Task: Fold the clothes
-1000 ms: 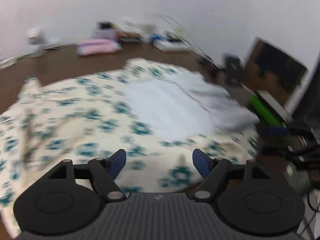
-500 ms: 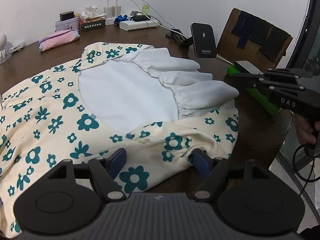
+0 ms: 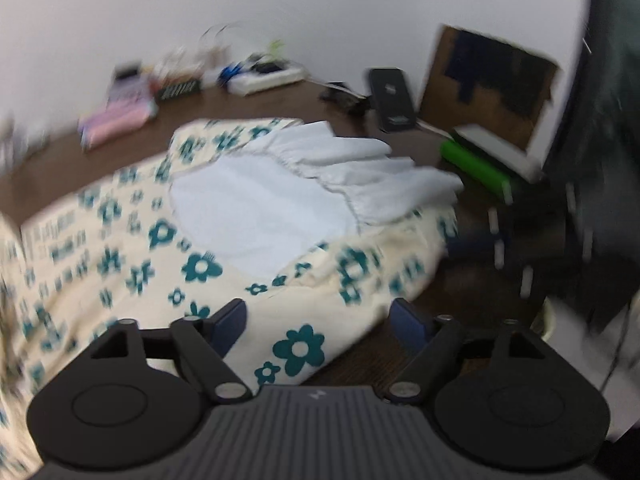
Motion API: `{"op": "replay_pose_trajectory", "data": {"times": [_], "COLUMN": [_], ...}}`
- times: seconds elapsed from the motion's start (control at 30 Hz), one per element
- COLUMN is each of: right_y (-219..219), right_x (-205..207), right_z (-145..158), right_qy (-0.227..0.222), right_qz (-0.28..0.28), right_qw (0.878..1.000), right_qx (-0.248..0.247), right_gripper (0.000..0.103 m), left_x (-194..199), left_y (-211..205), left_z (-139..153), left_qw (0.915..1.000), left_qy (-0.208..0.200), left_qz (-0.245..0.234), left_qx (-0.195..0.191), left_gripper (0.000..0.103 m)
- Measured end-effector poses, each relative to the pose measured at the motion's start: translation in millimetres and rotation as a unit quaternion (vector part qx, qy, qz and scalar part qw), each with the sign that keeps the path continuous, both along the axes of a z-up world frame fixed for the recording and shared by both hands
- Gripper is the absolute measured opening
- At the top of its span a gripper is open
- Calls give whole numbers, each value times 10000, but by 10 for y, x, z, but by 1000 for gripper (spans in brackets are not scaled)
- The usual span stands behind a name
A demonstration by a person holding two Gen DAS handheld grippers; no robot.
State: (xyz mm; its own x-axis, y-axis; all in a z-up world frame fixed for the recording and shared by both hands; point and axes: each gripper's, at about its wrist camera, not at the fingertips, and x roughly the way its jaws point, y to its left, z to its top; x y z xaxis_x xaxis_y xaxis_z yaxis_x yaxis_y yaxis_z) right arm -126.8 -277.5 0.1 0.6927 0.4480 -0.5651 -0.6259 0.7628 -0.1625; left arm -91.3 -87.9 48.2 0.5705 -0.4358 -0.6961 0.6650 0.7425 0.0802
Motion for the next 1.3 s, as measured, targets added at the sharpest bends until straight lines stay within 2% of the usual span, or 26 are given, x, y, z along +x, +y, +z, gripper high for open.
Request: {"op": "replay_pose_trajectory", "data": {"times": [0.1, 0.17, 0.23, 0.27, 0.33, 0.37, 0.43, 0.47, 0.5, 0.63, 0.67, 0.77, 0.87, 0.97, 1.07, 1.17, 1.2, 1.23, 1.3], "right_y": [-128, -159, -135, -114, -55, -22, 90, 156, 223, 555, 637, 741, 576, 410, 290, 244, 244, 249, 273], "right_x": [123, 172, 185, 185, 142, 95, -45, -123, -199, -321, -310, -215, -162, -205, -267, -338, -347, -378, -454], "right_z": [247, 338, 379, 385, 389, 386, 339, 310, 278, 23, -70, -252, -212, -211, -194, -207, -217, -229, -249], "right_qy": [109, 149, 145, 125, -10, -115, -357, -482, -607, -1150, -1260, -1359, -1123, -1274, -1106, -1100, -1142, -1200, -1401], "right_qz": [48, 163, 212, 169, -10, -66, 97, 253, 414, 753, 751, 573, 543, 523, 716, 833, 849, 855, 897], "right_qw": [9990, 9985, 9990, 9995, 10000, 9999, 9990, 9978, 9960, 9802, 9734, 9561, 9569, 9458, 9447, 9418, 9400, 9371, 9239], "right_qx": [422, 504, 375, 255, 14, -45, -252, -373, -504, -1427, -1762, -2530, -2622, -2940, -3002, -3065, -3101, -3166, -3447], "right_gripper": [1, 1, 1, 2, 4, 8, 30, 49, 55, 53, 48, 1, 3, 3, 2, 2, 3, 7, 35], "left_x": [-90, -76, 0, 55, 180, 227, 276, 284, 283, 288, 279, 253, 218, 171, 51, -145, -241, -350, -593], "left_y": [-152, -185, -203, -185, -129, -103, -66, -59, -59, -60, -51, -10, 19, 23, 21, 97, 193, 309, 574], "left_z": [-133, -156, -144, -131, -99, -73, -4, 26, 50, 92, 100, 110, 65, -7, -71, -97, -76, -54, -32], "left_qw": [9964, 9948, 9953, 9962, 9981, 9986, 9991, 9992, 9992, 9992, 9992, 9993, 9991, 9986, 9973, 9943, 9928, 9900, 9784], "left_qy": [-505, -676, -568, -485, -294, -203, -137, -123, -122, -97, -105, -105, -62, -21, -129, -428, -573, -772, -1303], "left_qz": [-329, -367, -341, -265, -60, -9, 54, 48, 17, -12, -25, -87, -167, -276, -478, -611, -621, -664, -731], "left_qx": [591, 662, 709, 669, 539, 479, 391, 387, 387, 389, 372, 343, 380, 449, 545, 757, 854, 973, 1429], "left_gripper": [80, 62, 13, 7, 4, 4, 4, 4, 4, 4, 4, 4, 4, 3, 6, 24, 39, 48, 49]}}
